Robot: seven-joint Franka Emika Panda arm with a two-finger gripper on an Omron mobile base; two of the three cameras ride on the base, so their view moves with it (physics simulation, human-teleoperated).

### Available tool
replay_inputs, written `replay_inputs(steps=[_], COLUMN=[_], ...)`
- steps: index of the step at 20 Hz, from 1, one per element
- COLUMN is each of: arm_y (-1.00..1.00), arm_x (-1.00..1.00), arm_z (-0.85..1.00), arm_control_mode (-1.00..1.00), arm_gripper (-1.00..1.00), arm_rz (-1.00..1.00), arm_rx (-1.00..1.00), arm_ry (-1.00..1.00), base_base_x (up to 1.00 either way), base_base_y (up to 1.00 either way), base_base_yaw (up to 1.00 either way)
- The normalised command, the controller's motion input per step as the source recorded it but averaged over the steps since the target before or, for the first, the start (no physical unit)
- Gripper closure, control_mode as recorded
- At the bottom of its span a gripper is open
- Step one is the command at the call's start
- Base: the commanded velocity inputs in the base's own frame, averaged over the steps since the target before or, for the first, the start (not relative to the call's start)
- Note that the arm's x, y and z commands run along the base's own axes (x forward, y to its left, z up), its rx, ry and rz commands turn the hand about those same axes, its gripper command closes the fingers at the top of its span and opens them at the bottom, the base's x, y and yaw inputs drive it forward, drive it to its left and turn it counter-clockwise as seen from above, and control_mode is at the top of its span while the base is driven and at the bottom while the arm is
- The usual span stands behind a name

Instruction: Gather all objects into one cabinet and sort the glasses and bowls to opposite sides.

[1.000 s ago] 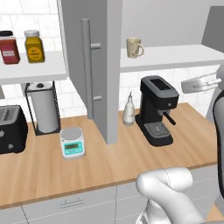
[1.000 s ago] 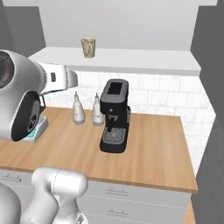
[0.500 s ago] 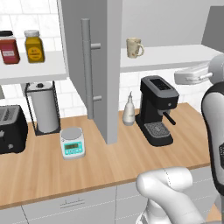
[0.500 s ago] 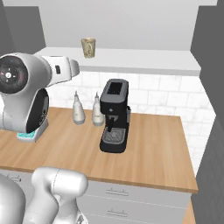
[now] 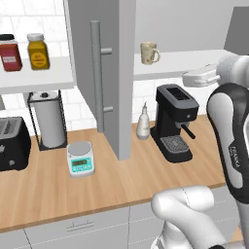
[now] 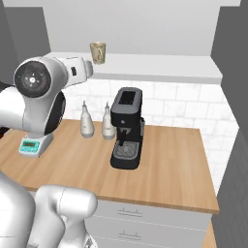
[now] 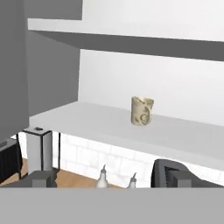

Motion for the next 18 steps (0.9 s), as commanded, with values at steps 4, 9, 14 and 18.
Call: replay_inputs(steps=[4, 9, 14, 18], arm_y=[0.03, 0.0, 0.0, 0.0], arm_x=[0.69, 0.72, 0.57, 0.53], arm_z=[0.07, 0.0, 0.0, 0.0], arm_control_mode=[-1.0, -1.0, -1.0, -1.0], arm_gripper=[-1.0, -1.0, -1.0, -1.0], arm_rz=[0.02, 0.0, 0.0, 0.0], arm_rx=[0.0, 0.0, 0.0, 0.03], arm_ry=[0.01, 0.0, 0.0, 0.0], base_base_x=[0.0, 0.0, 0.0, 0.0], base_base_y=[0.0, 0.0, 0.0, 0.0], base_base_yaw=[0.0, 0.0, 0.0, 0.0])
